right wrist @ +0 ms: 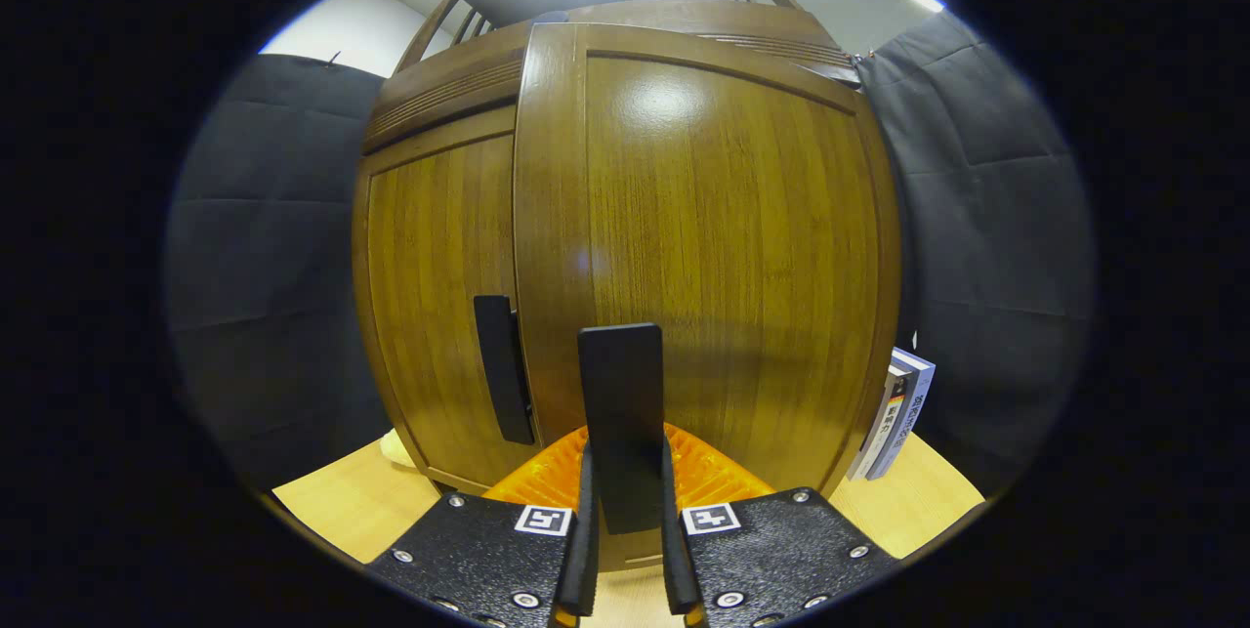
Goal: Open the right door of the double-door shoe cabinet with the right hand, and open the left door with the left hand.
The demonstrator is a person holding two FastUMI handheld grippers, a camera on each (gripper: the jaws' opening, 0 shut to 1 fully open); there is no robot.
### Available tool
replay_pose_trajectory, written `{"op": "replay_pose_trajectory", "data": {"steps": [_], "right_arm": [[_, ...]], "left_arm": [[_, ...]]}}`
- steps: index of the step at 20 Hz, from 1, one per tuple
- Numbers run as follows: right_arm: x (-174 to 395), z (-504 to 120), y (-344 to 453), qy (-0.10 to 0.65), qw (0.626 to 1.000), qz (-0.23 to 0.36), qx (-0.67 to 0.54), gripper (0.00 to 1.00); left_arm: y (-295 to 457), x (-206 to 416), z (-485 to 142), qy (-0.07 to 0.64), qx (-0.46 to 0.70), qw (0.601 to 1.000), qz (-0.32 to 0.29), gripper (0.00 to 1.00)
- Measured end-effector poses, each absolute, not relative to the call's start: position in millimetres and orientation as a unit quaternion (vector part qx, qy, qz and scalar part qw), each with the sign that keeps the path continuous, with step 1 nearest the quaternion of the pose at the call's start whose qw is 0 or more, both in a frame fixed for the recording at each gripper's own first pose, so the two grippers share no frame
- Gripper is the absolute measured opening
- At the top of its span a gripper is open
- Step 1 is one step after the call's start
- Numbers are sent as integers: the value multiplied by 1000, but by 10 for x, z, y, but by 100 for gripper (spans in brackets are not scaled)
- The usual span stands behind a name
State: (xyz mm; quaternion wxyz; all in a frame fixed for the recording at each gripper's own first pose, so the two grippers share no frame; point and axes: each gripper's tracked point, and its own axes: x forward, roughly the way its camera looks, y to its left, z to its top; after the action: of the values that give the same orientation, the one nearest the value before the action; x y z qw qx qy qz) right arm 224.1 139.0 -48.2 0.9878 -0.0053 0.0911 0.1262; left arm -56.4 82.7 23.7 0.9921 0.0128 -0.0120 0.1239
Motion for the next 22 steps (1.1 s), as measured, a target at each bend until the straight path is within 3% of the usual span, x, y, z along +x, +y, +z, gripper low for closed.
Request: {"op": "replay_pose_trajectory", "data": {"steps": [5,7,8,12,14,15,22], "right_arm": [[2042,-473,1222,91,988,127,-7,26],[1951,-496,1174,93,988,125,-9,26],[1923,-486,1142,93,988,124,-10,26],[1787,-484,991,90,990,113,-5,27],[1701,-470,906,90,990,110,-7,25],[1661,-467,858,90,990,109,-7,25],[1432,-418,475,90,992,83,-7,25]], "left_arm": [[775,-578,259,-14,11,995,102,92],[753,-584,259,-16,10,996,91,98],[746,-580,257,-16,10,996,86,87],[714,-580,233,-14,6,998,66,98],[695,-584,244,-14,5,998,56,98],[688,-592,255,-15,4,999,52,92],[707,-490,174,-17,-4,1000,26,92]]}}
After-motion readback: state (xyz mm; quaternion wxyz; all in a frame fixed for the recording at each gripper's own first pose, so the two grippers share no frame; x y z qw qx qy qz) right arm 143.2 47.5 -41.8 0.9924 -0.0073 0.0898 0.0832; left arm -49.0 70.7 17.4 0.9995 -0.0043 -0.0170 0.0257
